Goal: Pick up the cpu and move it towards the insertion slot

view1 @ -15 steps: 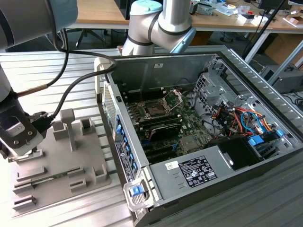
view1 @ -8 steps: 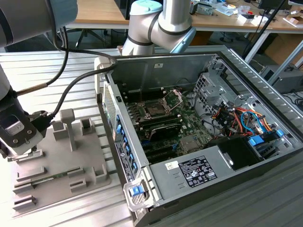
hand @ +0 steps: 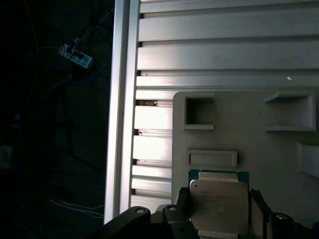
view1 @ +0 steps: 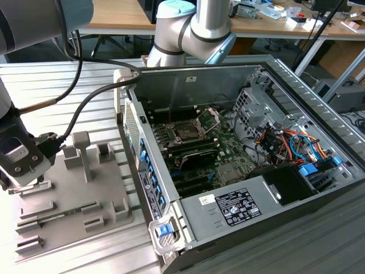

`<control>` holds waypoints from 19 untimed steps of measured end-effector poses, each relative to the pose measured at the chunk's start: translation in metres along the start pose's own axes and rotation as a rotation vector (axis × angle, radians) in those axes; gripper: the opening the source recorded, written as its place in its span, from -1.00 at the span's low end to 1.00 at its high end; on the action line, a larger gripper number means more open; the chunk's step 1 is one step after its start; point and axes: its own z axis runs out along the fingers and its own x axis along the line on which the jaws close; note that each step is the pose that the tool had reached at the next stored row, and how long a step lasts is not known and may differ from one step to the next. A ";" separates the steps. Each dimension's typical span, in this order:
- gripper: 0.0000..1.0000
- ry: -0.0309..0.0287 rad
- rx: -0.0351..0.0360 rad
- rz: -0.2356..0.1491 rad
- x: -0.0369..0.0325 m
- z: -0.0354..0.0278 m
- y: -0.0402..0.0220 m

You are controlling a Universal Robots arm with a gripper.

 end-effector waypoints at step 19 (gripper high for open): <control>0.09 0.0000 0.0000 0.000 0.0000 -0.0092 0.0004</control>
